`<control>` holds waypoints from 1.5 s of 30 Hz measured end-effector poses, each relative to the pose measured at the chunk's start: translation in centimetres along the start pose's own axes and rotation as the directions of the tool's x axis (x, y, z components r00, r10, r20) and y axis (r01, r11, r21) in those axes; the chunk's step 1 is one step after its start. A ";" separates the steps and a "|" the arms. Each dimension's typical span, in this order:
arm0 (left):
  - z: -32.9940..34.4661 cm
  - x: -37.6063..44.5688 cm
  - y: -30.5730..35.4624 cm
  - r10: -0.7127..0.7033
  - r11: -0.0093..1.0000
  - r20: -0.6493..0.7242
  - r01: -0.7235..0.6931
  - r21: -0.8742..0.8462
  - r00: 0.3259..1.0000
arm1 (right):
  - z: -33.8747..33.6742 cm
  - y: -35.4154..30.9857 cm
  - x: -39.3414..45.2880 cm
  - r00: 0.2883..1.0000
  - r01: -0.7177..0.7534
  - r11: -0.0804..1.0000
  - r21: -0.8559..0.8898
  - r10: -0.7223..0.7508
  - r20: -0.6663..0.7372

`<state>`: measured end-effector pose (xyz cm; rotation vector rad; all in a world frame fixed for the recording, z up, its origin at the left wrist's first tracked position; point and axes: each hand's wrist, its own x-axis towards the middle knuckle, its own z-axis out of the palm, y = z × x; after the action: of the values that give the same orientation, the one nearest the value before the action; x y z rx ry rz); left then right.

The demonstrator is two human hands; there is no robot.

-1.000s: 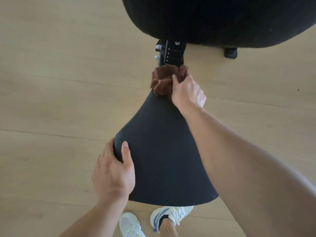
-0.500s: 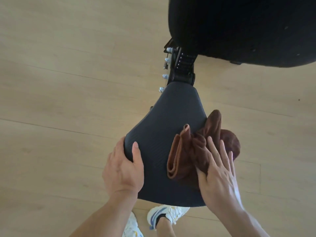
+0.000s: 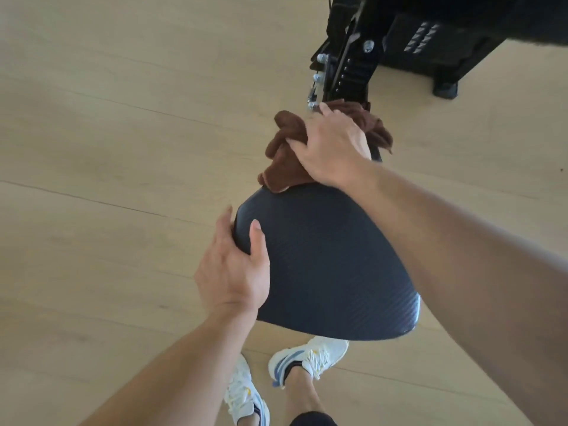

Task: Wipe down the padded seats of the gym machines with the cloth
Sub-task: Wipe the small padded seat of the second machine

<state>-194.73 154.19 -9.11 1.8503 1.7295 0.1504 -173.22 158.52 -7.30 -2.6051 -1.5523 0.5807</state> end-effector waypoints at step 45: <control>0.6 -0.6 2.5 0.153 0.967 -0.007 -0.149 0.208 0.988 | 3.8 4.5 -18.5 0.688 -0.693 0.622 0.365 0.722 0.076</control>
<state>-192.39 153.48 -8.19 2.1405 1.6716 0.0531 -178.60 139.91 -6.50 -2.7905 -0.2468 0.6993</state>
